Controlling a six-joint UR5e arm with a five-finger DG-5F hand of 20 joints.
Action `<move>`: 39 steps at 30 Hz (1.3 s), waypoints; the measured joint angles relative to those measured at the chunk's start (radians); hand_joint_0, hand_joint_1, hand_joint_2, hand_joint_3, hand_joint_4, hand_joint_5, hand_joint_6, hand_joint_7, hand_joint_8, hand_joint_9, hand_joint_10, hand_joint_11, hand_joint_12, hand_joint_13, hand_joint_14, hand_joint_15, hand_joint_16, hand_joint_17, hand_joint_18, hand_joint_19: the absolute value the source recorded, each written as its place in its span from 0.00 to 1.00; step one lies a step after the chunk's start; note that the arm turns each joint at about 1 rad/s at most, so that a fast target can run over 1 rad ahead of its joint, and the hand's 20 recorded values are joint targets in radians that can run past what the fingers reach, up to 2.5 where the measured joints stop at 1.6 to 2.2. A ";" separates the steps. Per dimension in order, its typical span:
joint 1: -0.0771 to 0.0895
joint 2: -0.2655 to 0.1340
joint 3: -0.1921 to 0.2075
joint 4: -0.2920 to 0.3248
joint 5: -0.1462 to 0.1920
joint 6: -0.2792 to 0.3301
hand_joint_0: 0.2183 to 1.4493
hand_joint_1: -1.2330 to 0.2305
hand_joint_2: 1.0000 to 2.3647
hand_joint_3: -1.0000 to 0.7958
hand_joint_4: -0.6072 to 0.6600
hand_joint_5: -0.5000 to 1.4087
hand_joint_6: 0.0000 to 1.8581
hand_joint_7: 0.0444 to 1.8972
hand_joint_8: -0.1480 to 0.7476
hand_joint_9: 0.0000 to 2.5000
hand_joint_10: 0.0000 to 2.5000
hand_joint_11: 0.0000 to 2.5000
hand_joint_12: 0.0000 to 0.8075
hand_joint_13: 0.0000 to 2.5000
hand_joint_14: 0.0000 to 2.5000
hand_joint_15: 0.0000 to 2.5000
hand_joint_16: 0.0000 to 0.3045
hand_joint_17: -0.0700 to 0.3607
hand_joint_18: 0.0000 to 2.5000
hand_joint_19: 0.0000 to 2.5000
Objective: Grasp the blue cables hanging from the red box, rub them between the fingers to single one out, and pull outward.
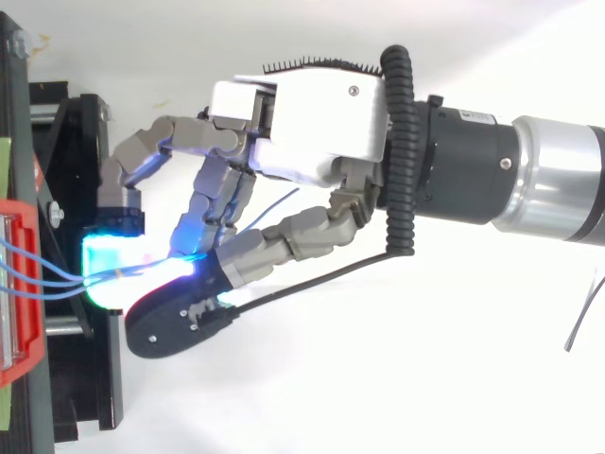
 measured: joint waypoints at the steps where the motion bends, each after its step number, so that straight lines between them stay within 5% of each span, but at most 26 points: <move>1: 0.000 0.000 0.000 -0.001 0.000 0.000 0.33 0.26 0.00 0.28 0.54 0.18 0.48 0.46 0.45 0.53 0.01 0.58 0.41 0.53 0.01 0.44 0.17 0.43 0.37 0.27; 10: 0.000 0.000 0.010 -0.011 -0.001 -0.002 0.28 0.38 0.00 0.28 0.55 0.18 0.47 0.46 0.46 0.54 0.01 0.57 0.43 0.54 0.01 0.43 0.17 0.44 0.37 0.28; 16: 0.001 0.000 0.014 -0.018 0.000 -0.005 0.31 0.36 0.01 0.51 0.54 0.19 0.49 0.52 0.51 0.56 0.00 0.57 0.48 0.55 0.01 0.42 0.20 0.48 0.40 0.27; 20: 0.001 0.000 0.014 -0.030 0.000 -0.005 0.32 0.33 0.01 0.57 0.46 0.19 0.51 0.51 0.52 0.55 0.00 0.58 0.49 0.55 0.01 0.42 0.20 0.49 0.40 0.26; 24: 0.001 0.000 0.015 -0.036 0.000 -0.004 0.34 0.26 0.02 0.52 0.46 0.18 0.50 0.50 0.45 0.52 0.00 0.58 0.44 0.52 0.01 0.43 0.18 0.45 0.37 0.28; 29: 0.001 0.000 0.015 -0.037 -0.001 -0.005 0.36 0.23 0.00 0.31 0.51 0.18 0.50 0.48 0.45 0.52 0.00 0.59 0.42 0.51 0.01 0.43 0.17 0.43 0.36 0.28; 39: 0.001 0.000 0.017 -0.037 -0.001 -0.005 0.26 0.33 0.00 0.28 0.53 0.19 0.48 0.51 0.46 0.57 0.01 0.60 0.45 0.53 0.01 0.42 0.17 0.44 0.37 0.28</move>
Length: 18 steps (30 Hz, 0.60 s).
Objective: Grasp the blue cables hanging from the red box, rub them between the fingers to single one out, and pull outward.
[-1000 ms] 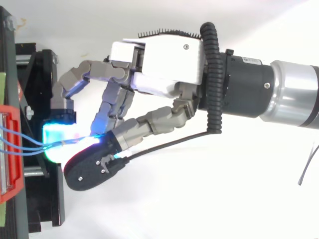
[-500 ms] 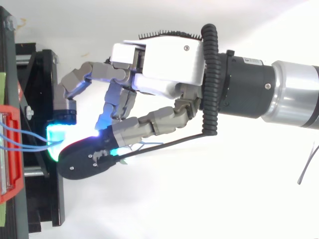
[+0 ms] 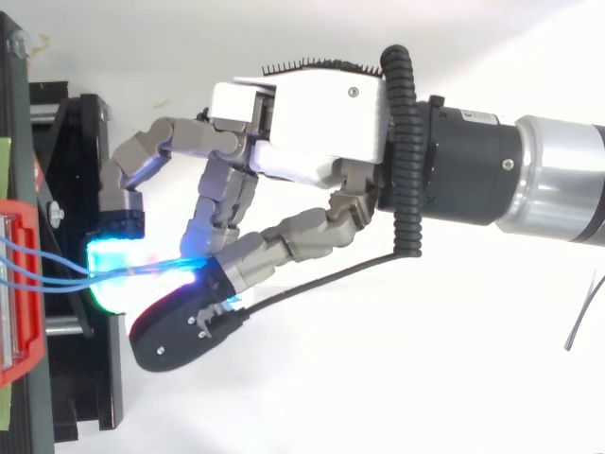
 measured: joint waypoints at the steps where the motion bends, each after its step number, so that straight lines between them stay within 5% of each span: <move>1: 0.000 0.000 0.000 0.000 0.000 0.000 0.26 0.33 0.00 0.28 0.54 0.19 0.48 0.51 0.46 0.57 0.01 0.60 0.44 0.53 0.01 0.42 0.18 0.44 0.37 0.28; 12: 0.000 0.000 0.002 -0.001 0.001 0.000 0.26 0.43 0.00 0.29 0.54 0.20 0.48 0.53 0.46 0.58 0.01 0.60 0.45 0.54 0.01 0.42 0.18 0.45 0.37 0.28; 18: 0.000 0.000 0.002 -0.001 0.000 0.000 0.30 0.36 0.01 0.45 0.53 0.20 0.48 0.54 0.49 0.59 0.00 0.59 0.49 0.55 0.01 0.41 0.20 0.47 0.39 0.27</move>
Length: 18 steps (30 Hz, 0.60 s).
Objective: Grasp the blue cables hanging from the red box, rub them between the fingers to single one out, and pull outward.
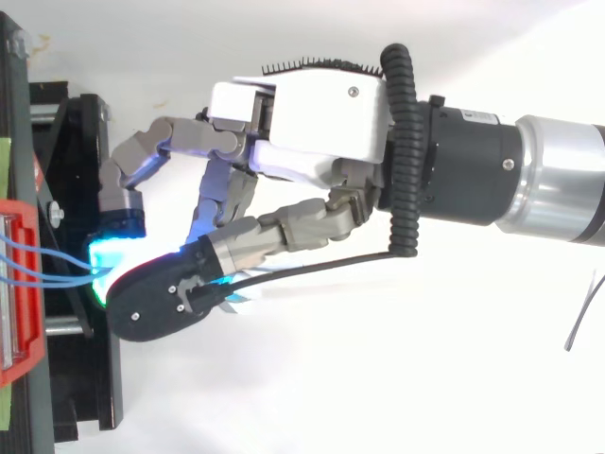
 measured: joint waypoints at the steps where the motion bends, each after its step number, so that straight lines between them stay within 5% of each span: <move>1: 0.000 0.000 0.000 0.000 0.000 0.000 0.31 0.33 0.01 0.48 0.53 0.20 0.48 0.55 0.48 0.58 0.00 0.60 0.47 0.54 0.01 0.41 0.19 0.47 0.39 0.27; 4: 0.000 0.000 0.000 -0.001 0.001 0.000 0.34 0.29 0.01 0.48 0.46 0.19 0.50 0.52 0.46 0.56 0.01 0.60 0.44 0.52 0.01 0.41 0.18 0.45 0.37 0.27; 11: 0.001 0.000 0.000 0.000 0.001 0.000 0.44 0.25 0.00 0.32 0.38 0.18 0.50 0.57 0.44 0.53 0.01 0.59 0.42 0.50 0.01 0.41 0.16 0.42 0.36 0.26; 18: 0.002 0.000 0.000 -0.001 0.001 0.001 0.41 0.26 0.00 0.28 0.43 0.18 0.50 0.52 0.44 0.54 0.01 0.58 0.42 0.50 0.01 0.40 0.16 0.42 0.36 0.26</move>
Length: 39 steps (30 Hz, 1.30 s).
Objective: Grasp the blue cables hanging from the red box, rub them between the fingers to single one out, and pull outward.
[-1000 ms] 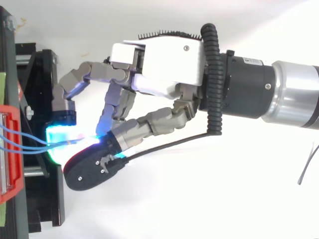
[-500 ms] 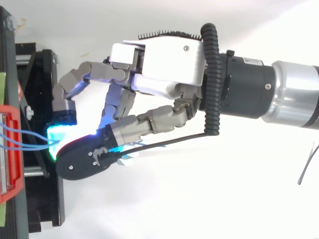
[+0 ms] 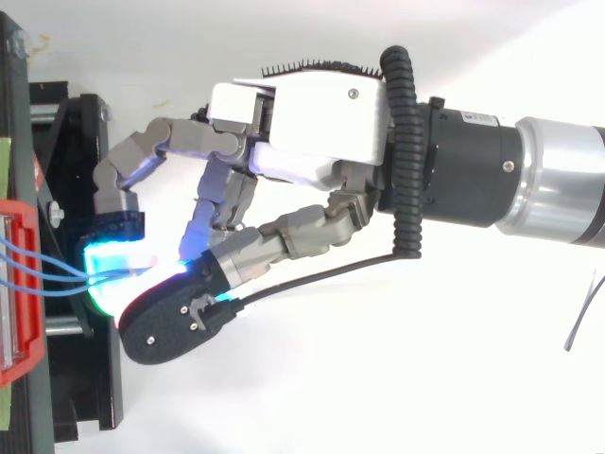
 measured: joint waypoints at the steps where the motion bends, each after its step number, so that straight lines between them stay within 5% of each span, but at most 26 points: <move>1: 0.000 0.000 0.000 0.000 0.000 0.000 0.40 0.27 0.00 0.28 0.45 0.18 0.50 0.52 0.44 0.54 0.01 0.58 0.42 0.50 0.01 0.40 0.16 0.42 0.36 0.26; 8: 0.001 0.000 0.000 0.001 0.000 -0.001 0.26 0.36 0.00 0.28 0.53 0.19 0.49 0.50 0.46 0.56 0.01 0.56 0.44 0.52 0.01 0.40 0.17 0.44 0.36 0.27; 20: 0.001 0.000 0.001 0.001 -0.002 -0.001 0.25 0.49 0.00 0.28 0.54 0.19 0.48 0.50 0.47 0.56 0.01 0.56 0.46 0.52 0.01 0.40 0.19 0.46 0.36 0.27; 33: 0.003 0.000 0.001 0.003 -0.001 -0.001 0.33 0.30 0.01 0.50 0.49 0.19 0.48 0.57 0.47 0.54 0.01 0.56 0.45 0.51 0.01 0.40 0.18 0.46 0.36 0.26; 39: 0.003 0.000 0.001 0.001 0.000 -0.001 0.42 0.23 0.01 0.42 0.38 0.18 0.50 0.57 0.43 0.51 0.01 0.56 0.42 0.48 0.01 0.39 0.17 0.43 0.34 0.25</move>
